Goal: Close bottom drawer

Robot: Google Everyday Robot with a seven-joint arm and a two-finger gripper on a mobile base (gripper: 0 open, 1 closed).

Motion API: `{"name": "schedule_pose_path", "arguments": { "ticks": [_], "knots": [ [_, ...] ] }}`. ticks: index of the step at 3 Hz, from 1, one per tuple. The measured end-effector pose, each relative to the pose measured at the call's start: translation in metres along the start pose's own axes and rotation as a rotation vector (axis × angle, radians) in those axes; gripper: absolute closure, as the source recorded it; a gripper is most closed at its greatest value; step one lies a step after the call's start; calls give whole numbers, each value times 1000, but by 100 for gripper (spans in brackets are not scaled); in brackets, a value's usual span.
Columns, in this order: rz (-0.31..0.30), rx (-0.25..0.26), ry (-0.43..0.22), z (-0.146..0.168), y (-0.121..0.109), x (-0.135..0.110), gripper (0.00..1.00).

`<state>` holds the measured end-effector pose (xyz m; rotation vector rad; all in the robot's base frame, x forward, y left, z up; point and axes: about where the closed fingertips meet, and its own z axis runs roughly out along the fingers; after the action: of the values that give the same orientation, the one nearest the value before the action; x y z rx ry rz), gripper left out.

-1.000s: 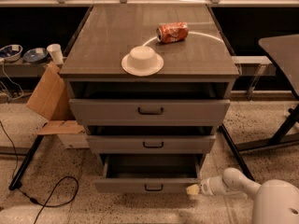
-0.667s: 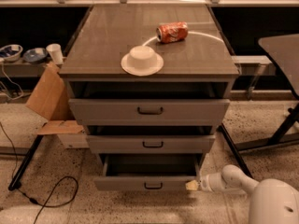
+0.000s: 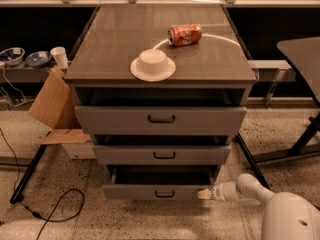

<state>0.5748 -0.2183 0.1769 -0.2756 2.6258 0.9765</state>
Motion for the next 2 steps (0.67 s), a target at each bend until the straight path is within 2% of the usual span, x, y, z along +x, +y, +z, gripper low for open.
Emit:
{"name": "schedule_pose_path", "arguments": {
  "ticks": [1,2],
  "knots": [
    [2,-9,-33,8,-3,-23,100],
    [2,-9,-33,8,-3,-23,100]
  ]
}}
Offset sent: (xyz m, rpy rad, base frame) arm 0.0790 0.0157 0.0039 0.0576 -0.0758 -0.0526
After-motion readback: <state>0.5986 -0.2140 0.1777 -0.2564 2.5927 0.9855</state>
